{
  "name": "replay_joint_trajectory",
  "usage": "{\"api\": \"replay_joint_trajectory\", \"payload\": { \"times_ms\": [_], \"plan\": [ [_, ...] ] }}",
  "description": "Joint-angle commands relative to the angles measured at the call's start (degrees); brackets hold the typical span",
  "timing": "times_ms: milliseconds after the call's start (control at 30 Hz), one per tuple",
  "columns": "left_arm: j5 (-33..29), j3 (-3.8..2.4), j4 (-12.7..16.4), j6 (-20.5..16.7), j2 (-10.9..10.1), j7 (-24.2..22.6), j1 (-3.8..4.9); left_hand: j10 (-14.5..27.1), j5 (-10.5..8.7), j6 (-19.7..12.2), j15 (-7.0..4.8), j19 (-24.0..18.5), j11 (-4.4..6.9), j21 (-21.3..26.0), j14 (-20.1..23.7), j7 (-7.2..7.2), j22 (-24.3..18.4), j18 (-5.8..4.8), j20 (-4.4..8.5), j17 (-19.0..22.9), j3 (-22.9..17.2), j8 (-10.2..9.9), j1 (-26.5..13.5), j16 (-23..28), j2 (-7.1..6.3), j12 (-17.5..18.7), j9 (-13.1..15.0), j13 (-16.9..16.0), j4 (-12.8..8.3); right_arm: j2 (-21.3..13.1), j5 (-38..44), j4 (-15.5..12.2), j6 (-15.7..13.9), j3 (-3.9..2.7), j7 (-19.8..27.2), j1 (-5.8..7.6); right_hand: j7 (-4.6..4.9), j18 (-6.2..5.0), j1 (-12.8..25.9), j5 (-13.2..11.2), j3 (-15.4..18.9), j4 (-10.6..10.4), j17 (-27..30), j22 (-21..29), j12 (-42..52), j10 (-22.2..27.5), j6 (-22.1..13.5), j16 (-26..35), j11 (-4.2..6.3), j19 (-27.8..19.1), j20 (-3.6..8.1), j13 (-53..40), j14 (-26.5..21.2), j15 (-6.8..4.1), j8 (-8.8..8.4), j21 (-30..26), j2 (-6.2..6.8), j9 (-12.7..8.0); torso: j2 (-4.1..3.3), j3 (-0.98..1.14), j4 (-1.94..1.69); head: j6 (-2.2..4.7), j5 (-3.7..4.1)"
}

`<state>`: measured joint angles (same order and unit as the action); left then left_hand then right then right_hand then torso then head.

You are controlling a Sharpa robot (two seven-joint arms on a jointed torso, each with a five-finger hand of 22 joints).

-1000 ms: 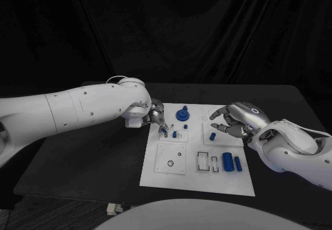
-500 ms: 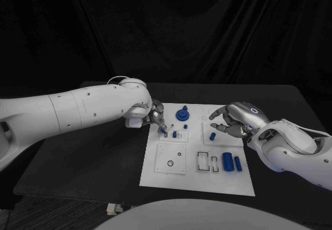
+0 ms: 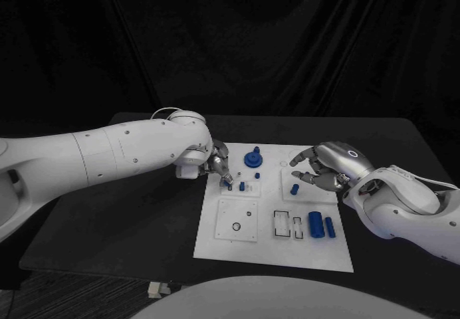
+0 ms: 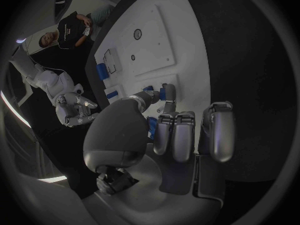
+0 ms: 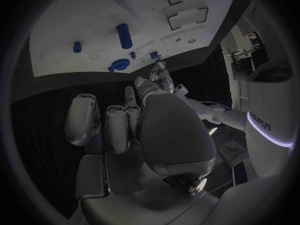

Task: Assemble the parts on the task board

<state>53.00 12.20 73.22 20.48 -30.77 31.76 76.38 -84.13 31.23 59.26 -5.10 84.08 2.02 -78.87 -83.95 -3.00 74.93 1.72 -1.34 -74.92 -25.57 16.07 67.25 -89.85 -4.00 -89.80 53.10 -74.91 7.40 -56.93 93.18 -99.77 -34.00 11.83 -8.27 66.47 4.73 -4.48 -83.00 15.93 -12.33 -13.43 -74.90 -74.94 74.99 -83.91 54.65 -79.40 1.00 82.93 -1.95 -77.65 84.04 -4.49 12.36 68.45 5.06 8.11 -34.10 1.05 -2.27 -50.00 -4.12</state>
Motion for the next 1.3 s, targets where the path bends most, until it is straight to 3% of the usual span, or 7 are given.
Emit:
{"api": "replay_joint_trajectory", "payload": {
  "times_ms": [33, 1300],
  "plan": [
    [-0.1, -0.04, -0.2, 0.7, 0.2, -0.2, -0.15, -5.9, 0.17, -0.1, 0.38, 0.9, -0.36, 0.0, -6.1, 0.23, 11.8, 0.75, -0.35, -15.1, -8.5, 0.1, -0.1, -0.2, 0.51, -0.2, 0.0, -15.1, -8.8, 0.0, 0.1, -0.1, -0.1, -0.03, 0.0, -0.12, -0.03, 0.24, -0.5, 0.2, -0.1, 0.3, -1.3, -9.4, -0.3, -1.8, 0.4, 0.3, -0.27, -0.1, 0.02, 1.5, 3.3, 0.04, -0.33, -0.2, -0.06, -0.1, 0.04, 0.01, 0.02, 0.00, -0.06],
    [-0.1, -0.04, -1.2, 0.8, 0.9, -0.2, -1.37, -5.4, -0.61, -0.5, 0.48, 0.7, -0.46, 0.3, -6.1, 0.14, 11.7, 0.81, -0.41, -15.1, -7.9, -0.1, 0.0, -0.2, 0.95, 0.4, 0.0, -14.8, -8.9, 0.3, 0.0, 0.0, 0.0, -0.03, -0.2, -0.11, -0.03, 0.24, -0.5, 0.2, -0.1, 0.3, -1.3, -9.4, -0.3, -1.8, 0.4, 0.3, -0.27, -0.1, 0.02, 1.5, 3.3, 0.04, -0.33, -0.2, -0.06, -0.1, 0.04, 0.00, 0.01, 0.00, -0.22]
  ]
}}
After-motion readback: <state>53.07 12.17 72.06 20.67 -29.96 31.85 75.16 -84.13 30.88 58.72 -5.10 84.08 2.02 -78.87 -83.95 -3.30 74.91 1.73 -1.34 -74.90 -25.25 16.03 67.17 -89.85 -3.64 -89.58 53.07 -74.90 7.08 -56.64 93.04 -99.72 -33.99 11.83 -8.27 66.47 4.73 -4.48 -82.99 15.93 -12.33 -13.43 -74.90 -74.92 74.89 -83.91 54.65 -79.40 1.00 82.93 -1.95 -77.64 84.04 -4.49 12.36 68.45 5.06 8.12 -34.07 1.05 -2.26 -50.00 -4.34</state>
